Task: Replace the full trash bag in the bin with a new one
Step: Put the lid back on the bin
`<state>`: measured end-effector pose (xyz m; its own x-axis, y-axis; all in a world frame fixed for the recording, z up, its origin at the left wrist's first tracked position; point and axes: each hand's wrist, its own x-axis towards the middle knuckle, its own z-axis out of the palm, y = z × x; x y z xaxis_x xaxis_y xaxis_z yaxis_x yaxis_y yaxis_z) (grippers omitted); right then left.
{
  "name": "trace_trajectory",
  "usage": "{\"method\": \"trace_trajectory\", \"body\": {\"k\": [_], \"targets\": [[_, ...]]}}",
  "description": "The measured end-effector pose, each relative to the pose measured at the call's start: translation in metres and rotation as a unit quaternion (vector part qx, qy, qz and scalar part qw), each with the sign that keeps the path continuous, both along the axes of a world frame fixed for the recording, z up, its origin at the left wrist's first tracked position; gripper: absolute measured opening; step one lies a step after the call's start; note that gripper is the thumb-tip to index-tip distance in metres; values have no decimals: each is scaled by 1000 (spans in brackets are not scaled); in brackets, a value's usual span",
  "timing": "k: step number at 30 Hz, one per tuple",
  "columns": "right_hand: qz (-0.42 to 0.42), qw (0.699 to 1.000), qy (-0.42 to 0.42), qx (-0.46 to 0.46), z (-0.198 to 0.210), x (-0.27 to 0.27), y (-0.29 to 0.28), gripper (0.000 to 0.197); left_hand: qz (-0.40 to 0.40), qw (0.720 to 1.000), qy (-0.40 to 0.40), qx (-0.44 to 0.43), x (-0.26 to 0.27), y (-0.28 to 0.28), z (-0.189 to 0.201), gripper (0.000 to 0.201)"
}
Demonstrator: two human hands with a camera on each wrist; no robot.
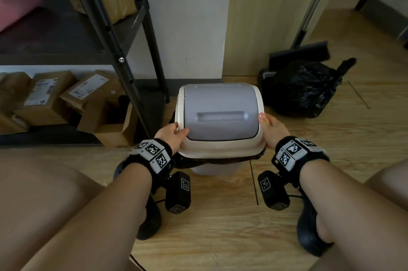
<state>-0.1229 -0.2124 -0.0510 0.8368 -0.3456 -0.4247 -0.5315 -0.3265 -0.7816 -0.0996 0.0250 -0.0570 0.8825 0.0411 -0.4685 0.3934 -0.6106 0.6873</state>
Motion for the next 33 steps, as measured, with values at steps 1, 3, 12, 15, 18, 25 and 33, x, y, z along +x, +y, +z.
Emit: {"method": "trace_trajectory", "body": {"k": [1,3,12,15,18,25,33], "targets": [[0,1000,3,0,0,0,1,51,2,1000,0,-5,0,1,0,44],[1,1000,11,0,2,0,4,50,8,1000,4,-24,1,3,-1,45],[10,1000,12,-25,0,-2,7,49,41,995,25,-83,-1,3,2,39],[0,1000,-2,-27,-2,-1,10,48,40,997,8,-70,-4,2,0,43],[-18,998,4,-57,-5,-2,18,49,23,999,-33,5,-6,0,-2,48],[-11,994,2,-111,-4,5,28,50,-1,996,-62,58,0,5,-5,47],[-5,996,1,-89,-4,35,35,50,39,995,-82,30,29,10,-11,44]]}}
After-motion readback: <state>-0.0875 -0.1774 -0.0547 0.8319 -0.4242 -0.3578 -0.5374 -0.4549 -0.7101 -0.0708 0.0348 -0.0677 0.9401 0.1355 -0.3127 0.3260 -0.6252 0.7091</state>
